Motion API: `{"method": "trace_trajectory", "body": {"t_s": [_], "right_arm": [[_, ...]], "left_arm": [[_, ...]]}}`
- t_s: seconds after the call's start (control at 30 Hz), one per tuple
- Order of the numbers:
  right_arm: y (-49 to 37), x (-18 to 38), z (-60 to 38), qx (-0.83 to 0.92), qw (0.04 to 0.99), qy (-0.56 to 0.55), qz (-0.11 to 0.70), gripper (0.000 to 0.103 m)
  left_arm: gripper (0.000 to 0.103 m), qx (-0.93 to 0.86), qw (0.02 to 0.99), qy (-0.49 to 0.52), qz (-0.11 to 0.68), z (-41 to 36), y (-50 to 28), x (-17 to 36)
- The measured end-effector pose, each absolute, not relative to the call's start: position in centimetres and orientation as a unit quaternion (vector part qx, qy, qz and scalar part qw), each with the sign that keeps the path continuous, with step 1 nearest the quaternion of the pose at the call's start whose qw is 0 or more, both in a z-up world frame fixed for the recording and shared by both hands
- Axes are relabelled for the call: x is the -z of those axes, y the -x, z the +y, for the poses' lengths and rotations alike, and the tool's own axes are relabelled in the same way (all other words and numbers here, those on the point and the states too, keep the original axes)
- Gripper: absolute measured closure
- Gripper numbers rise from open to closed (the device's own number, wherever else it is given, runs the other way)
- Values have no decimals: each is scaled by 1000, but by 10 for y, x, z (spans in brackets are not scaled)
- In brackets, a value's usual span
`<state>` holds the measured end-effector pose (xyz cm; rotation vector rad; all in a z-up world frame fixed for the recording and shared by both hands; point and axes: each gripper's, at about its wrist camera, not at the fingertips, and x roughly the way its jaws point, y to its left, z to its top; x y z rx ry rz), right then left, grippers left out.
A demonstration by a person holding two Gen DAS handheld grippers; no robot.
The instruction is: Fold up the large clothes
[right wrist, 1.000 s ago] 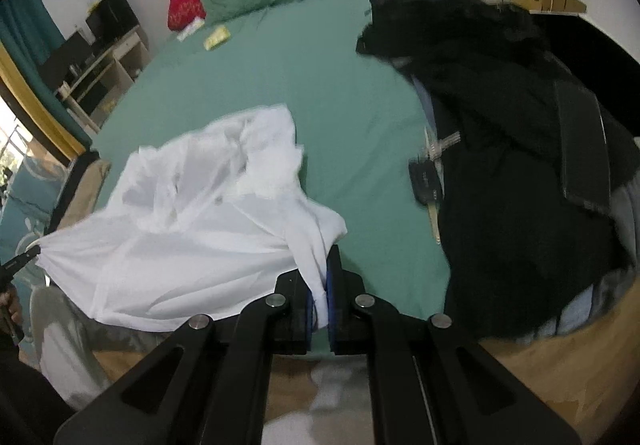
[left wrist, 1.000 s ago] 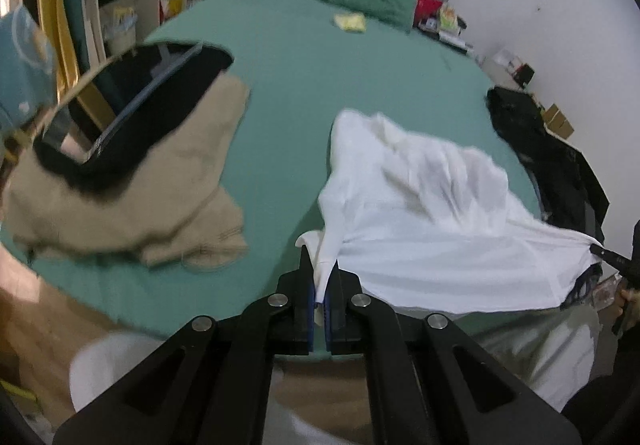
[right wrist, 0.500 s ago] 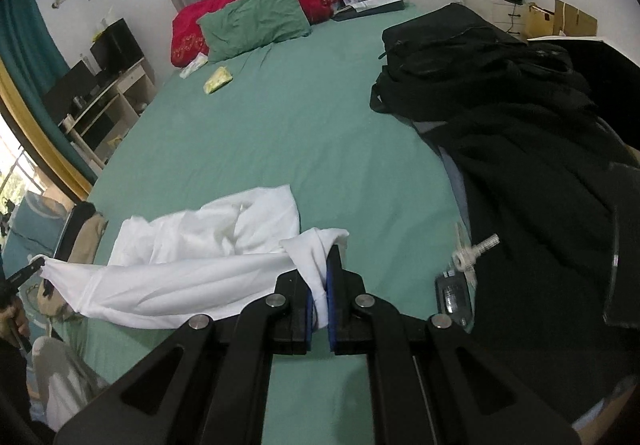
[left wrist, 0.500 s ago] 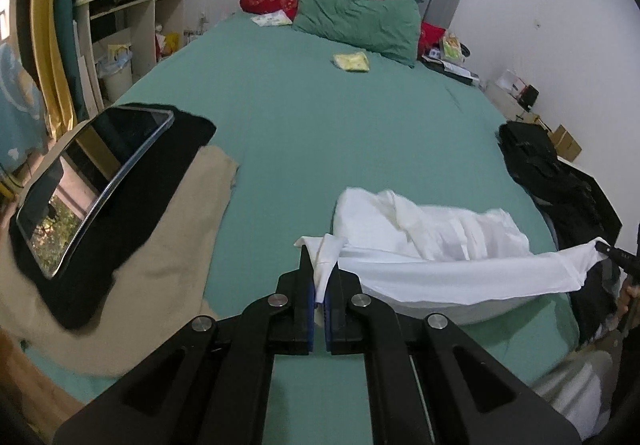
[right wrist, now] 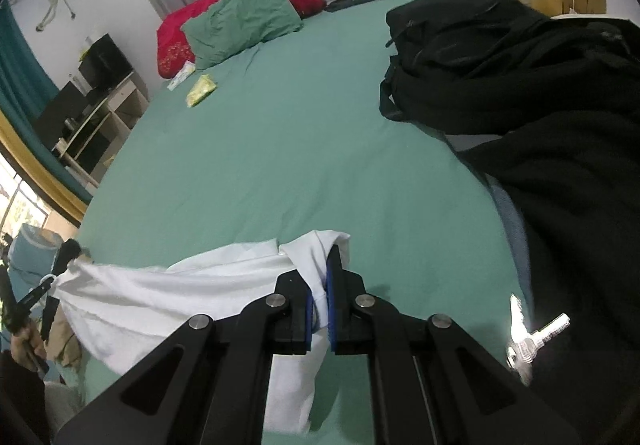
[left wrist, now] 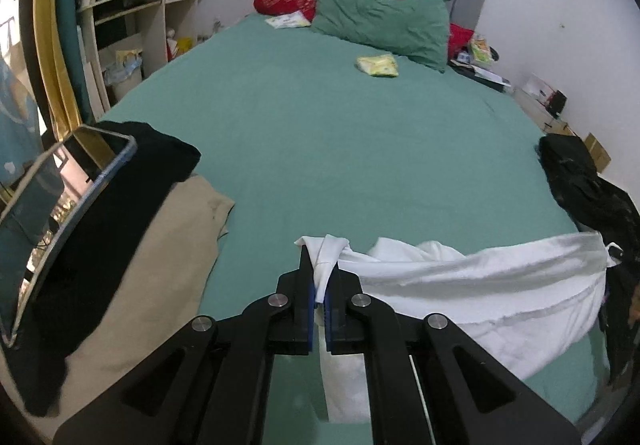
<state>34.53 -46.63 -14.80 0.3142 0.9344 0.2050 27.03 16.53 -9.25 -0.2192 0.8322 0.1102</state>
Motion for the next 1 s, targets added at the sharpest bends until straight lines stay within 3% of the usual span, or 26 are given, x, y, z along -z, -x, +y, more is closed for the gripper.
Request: {"method": "trace_trajectory", "body": {"t_s": [0.27, 0.33, 0.37, 0.4, 0.47, 0.6, 0.8, 1.0], "right_arm": [[-388, 196, -458, -79, 865, -151, 472, 96], [-394, 207, -455, -76, 858, -141, 489, 94], [-396, 211, -454, -74, 853, -135, 498, 90], [-395, 212, -453, -65, 851, -123, 506, 83], [-389, 204, -455, -54, 863, -106, 491, 72], [-364, 171, -446, -55, 892, -74, 442, 56], [-316, 142, -371, -178, 898, 42, 400, 55], [-297, 169, -313, -252, 857, 126, 431, 55]], "left_arm": [[99, -68, 889, 80, 445, 158, -316, 141], [93, -63, 882, 97, 456, 162, -325, 152], [84, -66, 878, 116, 459, 167, -328, 156], [65, -74, 877, 124, 458, 170, -329, 157], [47, -80, 884, 140, 440, 173, -324, 152], [47, -53, 895, 144, 419, 160, -304, 133], [47, 69, 879, 105, 460, 89, -276, 132], [47, 124, 847, 64, 513, 37, -274, 156]]}}
